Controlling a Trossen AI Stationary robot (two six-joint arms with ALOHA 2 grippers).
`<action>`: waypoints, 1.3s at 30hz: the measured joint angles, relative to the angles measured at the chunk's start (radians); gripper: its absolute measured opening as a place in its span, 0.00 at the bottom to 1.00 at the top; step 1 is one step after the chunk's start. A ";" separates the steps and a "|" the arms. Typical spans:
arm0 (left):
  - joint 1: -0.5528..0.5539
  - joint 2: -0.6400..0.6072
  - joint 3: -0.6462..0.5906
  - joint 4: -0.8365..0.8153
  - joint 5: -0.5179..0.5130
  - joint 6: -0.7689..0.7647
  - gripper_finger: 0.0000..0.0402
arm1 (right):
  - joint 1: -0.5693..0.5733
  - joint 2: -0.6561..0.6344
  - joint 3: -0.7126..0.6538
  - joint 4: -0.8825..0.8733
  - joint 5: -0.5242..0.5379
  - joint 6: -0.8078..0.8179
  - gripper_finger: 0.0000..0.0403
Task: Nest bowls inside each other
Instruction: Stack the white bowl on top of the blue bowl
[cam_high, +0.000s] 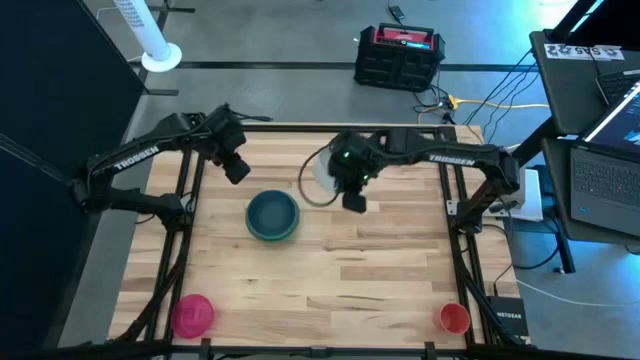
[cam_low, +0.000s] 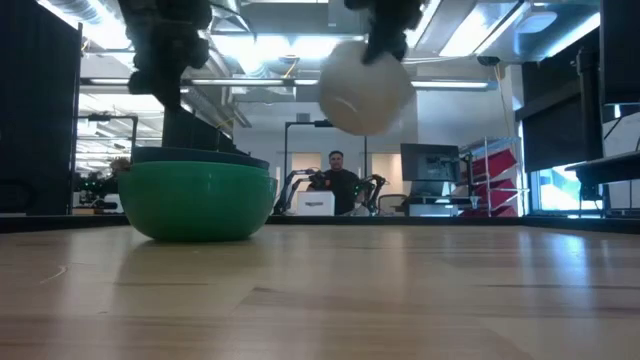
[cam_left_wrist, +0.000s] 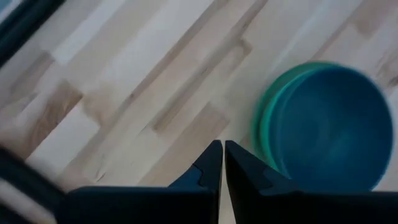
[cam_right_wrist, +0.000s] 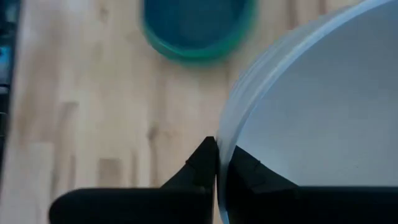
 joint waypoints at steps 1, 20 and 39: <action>0.008 -0.001 0.000 -0.011 0.000 0.014 0.00 | 0.019 0.022 0.036 0.000 0.002 0.013 0.00; 0.092 -0.024 0.000 -0.089 -0.002 0.217 0.00 | 0.177 0.464 0.586 0.092 0.014 0.339 0.00; 0.091 -0.024 0.000 -0.088 -0.002 0.236 0.00 | 0.222 0.575 0.587 0.145 0.003 0.443 0.00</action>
